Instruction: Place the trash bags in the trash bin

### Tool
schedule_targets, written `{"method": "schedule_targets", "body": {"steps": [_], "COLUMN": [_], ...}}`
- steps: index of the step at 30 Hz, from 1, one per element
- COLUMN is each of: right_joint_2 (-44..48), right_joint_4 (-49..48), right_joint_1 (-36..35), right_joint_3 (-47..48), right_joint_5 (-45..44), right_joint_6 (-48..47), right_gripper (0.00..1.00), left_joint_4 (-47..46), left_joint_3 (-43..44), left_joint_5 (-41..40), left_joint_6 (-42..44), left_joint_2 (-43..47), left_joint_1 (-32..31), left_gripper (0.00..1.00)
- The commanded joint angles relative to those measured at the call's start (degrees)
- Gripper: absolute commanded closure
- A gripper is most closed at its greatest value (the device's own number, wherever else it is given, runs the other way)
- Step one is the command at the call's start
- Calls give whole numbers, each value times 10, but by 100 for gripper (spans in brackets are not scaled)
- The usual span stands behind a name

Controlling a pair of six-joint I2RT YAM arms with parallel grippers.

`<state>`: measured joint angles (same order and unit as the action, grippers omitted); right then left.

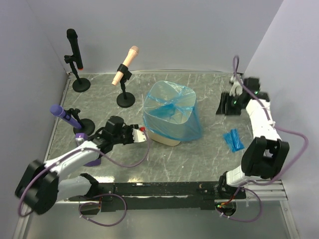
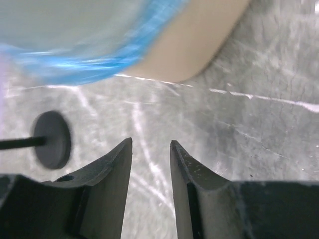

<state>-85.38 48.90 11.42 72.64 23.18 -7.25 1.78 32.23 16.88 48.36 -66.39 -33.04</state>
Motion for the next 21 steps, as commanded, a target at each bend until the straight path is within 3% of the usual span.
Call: {"method": "schedule_targets", "body": {"steps": [1, 5, 9, 21], "right_joint_2": [73, 77, 25, -152], "right_joint_4": [88, 123, 186, 239], "right_joint_1": [-19, -166, -310, -422], "right_joint_3": [153, 270, 352, 423], "right_joint_5": [142, 196, 150, 80], "right_joint_6": [-132, -237, -297, -356], "right_gripper": [33, 32, 45, 48], "left_joint_4": [66, 93, 89, 70], "left_joint_3": [13, 19, 6, -21], "left_joint_5": [17, 3, 4, 8], "left_joint_6": [-64, -131, -183, -227], "left_joint_2": [94, 138, 170, 211], "left_joint_1": [7, 15, 52, 77], "left_gripper": [58, 58, 58, 57]}}
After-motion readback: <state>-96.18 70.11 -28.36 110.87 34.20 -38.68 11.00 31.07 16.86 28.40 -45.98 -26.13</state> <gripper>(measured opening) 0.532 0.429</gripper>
